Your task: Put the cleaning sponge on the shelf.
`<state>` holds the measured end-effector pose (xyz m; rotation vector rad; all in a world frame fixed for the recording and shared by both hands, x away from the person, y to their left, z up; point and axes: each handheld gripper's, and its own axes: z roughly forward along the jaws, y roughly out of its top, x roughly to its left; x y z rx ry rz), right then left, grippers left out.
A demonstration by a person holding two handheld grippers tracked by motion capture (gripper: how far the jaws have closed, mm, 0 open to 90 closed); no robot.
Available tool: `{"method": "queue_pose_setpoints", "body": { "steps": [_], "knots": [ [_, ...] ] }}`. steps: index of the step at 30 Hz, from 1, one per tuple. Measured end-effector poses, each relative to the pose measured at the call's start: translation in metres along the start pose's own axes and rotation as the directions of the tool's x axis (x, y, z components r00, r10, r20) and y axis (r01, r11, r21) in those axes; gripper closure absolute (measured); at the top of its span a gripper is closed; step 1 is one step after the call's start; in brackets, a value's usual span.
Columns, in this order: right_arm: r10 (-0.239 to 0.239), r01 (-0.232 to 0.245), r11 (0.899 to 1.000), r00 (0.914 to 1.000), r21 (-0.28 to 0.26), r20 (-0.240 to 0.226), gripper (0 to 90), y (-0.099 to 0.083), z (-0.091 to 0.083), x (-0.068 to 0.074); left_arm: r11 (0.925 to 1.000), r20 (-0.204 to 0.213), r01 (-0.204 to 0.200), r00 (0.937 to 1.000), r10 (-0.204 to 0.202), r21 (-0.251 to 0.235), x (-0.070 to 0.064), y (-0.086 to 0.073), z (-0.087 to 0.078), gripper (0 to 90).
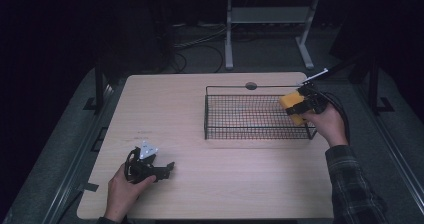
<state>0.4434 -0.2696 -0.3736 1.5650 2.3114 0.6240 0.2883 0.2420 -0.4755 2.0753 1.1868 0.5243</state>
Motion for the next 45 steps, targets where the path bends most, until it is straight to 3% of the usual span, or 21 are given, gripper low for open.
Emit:
{"method": "queue_pose_setpoints", "body": {
  "steps": [22, 35, 45],
  "knots": [
    [0.029, -0.029, 0.998, 0.9996, 0.061, -0.005, 22.4, -0.008, 0.034, -0.005, 1.0, 0.0, -0.001, 1.0, 0.001, 0.001, 0.0, 0.0, 0.0, 13.4],
    [0.042, -0.042, 0.996, 0.9991, 0.083, -0.007, 21.8, -0.01, 0.041, -0.005, 1.0, 0.0, 0.0, 1.0, 0.0, 0.0, 0.0, 0.0, 0.0, 13.4],
    [0.044, -0.044, 0.997, 0.999, 0.058, -0.007, 17.0, -0.011, 0.034, -0.006, 1.0, -0.001, -0.001, 1.0, 0.001, 0.0, 0.0, 0.0, 0.0, 13.4]
  ]
}}
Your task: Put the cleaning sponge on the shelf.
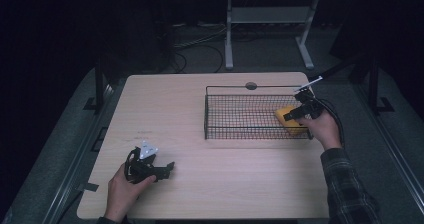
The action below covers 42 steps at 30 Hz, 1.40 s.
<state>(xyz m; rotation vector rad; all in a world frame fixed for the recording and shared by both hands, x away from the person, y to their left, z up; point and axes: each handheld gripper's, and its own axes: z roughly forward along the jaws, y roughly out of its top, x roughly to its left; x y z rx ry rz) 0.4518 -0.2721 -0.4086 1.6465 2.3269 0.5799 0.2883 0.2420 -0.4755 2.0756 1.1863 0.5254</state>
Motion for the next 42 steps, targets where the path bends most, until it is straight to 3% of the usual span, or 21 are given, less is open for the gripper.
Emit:
{"method": "queue_pose_setpoints", "body": {
  "steps": [8, 19, 35, 42],
  "knots": [
    [-0.002, 0.002, 0.999, 0.9999, -0.045, -0.012, 17.0, -0.003, -0.021, 0.002, 1.0, 0.0, 0.0, 1.0, 0.0, 0.0, 0.0, 0.0, 0.0, 13.4],
    [-0.047, 0.044, 0.994, 0.9984, -0.104, -0.031, 16.2, -0.019, -0.052, 0.013, 1.0, 0.0, 0.0, 1.0, 0.0, 0.0, 0.0, 0.0, 0.0, 13.4],
    [-0.105, 0.098, 0.982, 0.9938, -0.161, -0.036, 16.1, -0.067, -0.079, 0.029, 1.0, 0.0, -0.001, 1.0, 0.001, 0.001, 0.0, 0.0, 0.0, 13.4],
    [-0.117, 0.106, 0.98, 0.9916, -0.168, -0.055, 16.1, -0.093, -0.076, 0.038, 1.0, 0.0, 0.003, 1.0, -0.003, -0.002, 0.0, 0.0, 0.0, 13.4]
  ]
}}
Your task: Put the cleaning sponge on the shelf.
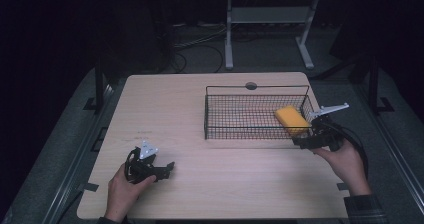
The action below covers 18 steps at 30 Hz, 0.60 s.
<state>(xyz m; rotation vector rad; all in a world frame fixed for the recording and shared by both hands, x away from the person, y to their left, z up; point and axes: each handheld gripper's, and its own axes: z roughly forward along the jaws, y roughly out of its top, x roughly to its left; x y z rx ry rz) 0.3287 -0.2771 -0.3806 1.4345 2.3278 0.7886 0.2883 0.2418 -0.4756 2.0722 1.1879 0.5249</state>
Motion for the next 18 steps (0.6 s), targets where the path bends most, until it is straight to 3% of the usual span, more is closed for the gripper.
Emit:
{"method": "queue_pose_setpoints", "body": {
  "steps": [11, 18],
  "knots": [
    [-0.013, 0.013, 1.0, 0.9996, -0.024, -0.026, 15.6, -0.039, 0.012, 0.015, 1.0, 0.0, -0.003, 1.0, 0.003, 0.0, 0.0, 0.0, 0.0, 13.4],
    [0.006, -0.007, 1.0, 0.9995, -0.025, -0.03, 12.5, -0.061, 0.025, 0.019, 1.0, -0.001, -0.006, 1.0, 0.006, 0.002, 0.0, 0.0, 0.0, 13.4]
  ]
}}
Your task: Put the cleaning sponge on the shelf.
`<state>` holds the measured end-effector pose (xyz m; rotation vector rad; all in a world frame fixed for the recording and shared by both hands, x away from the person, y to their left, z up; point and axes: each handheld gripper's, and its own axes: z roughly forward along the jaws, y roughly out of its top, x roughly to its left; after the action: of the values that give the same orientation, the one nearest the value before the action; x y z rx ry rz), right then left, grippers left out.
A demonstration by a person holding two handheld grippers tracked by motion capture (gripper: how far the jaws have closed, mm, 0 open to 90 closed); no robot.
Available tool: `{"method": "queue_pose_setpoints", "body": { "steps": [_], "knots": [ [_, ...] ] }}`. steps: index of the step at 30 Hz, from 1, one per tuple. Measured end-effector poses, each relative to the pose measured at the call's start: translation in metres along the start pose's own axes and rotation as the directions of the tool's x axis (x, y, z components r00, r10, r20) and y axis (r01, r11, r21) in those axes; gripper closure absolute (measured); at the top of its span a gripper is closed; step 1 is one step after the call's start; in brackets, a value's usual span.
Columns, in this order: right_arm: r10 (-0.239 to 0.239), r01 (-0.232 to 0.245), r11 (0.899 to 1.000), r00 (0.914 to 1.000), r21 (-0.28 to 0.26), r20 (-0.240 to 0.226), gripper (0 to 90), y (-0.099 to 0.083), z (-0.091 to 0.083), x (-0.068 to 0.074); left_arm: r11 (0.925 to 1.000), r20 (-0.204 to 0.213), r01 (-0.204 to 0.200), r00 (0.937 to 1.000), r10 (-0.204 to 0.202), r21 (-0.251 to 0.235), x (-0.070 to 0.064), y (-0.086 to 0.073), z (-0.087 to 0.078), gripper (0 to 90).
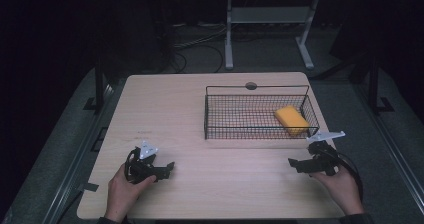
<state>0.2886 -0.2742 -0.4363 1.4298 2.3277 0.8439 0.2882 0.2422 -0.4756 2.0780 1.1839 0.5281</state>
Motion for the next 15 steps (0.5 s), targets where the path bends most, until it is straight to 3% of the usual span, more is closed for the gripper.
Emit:
{"method": "queue_pose_setpoints", "body": {
  "steps": [5, 10, 15],
  "knots": [
    [0.019, -0.019, 1.0, 0.9998, -0.017, -0.006, 2.5, -0.013, 0.007, 0.0, 1.0, -0.002, 0.003, 1.0, -0.003, -0.003, 0.0, 0.0, 0.0, 13.4],
    [0.026, -0.026, 0.999, 0.9995, -0.024, 0.019, 2.0, -0.025, 0.013, -0.002, 1.0, -0.002, 0.003, 1.0, -0.003, -0.002, 0.0, 0.0, 0.0, 13.4],
    [0.019, -0.02, 1.0, 0.9996, 0.005, 0.023, 1.8, -0.033, 0.019, 0.0, 1.0, -0.002, 0.002, 1.0, -0.002, -0.002, 0.0, 0.0, 0.0, 13.4]
  ]
}}
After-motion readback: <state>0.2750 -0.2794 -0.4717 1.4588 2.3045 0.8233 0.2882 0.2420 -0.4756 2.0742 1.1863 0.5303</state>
